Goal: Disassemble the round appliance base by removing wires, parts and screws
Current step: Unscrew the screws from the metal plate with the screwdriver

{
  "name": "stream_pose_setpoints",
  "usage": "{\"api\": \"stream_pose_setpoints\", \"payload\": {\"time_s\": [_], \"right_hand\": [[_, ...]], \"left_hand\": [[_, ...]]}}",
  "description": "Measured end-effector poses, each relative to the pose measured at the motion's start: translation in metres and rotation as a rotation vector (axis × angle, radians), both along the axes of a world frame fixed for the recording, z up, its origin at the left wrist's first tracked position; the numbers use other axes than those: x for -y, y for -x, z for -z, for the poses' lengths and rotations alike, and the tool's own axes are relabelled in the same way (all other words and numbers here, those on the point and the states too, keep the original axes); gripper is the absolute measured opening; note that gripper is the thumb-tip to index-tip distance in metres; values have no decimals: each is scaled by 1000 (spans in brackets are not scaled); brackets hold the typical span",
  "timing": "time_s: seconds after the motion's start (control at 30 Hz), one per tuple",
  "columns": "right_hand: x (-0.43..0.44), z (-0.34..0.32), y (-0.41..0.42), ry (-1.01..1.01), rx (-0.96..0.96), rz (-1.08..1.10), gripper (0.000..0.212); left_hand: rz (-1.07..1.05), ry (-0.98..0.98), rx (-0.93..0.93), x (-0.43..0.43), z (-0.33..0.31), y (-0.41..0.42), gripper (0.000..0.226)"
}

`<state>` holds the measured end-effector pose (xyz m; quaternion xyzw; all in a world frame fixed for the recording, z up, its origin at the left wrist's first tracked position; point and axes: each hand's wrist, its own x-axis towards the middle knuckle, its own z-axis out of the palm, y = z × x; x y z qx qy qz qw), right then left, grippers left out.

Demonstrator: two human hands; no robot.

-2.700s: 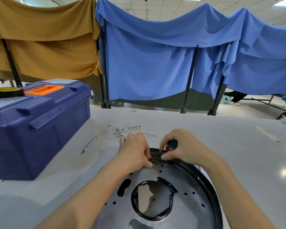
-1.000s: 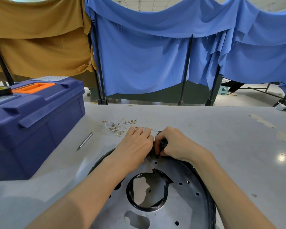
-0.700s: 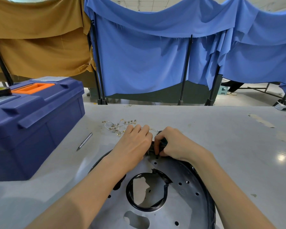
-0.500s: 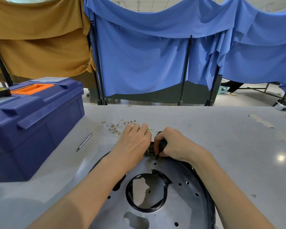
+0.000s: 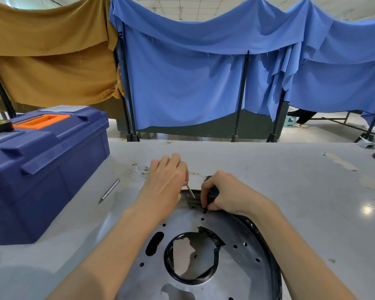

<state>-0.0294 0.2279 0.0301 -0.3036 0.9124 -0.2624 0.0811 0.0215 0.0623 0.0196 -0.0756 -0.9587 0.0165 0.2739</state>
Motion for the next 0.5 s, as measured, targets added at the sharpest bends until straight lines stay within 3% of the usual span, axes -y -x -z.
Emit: {"api": "stream_pose_setpoints", "payload": {"time_s": [0.13,0.27,0.5], "right_hand": [[-7,-5,0,32,42,-34,10],[-11,-12,0,207,-21,-11,23],[-5,-15,-5,218,-126,-41,11]], "left_hand": [[37,-130,5,1,2,1,29],[69,-214,15,-2,4,2,31],[95,-205,20,-9,5,-1,25]]}}
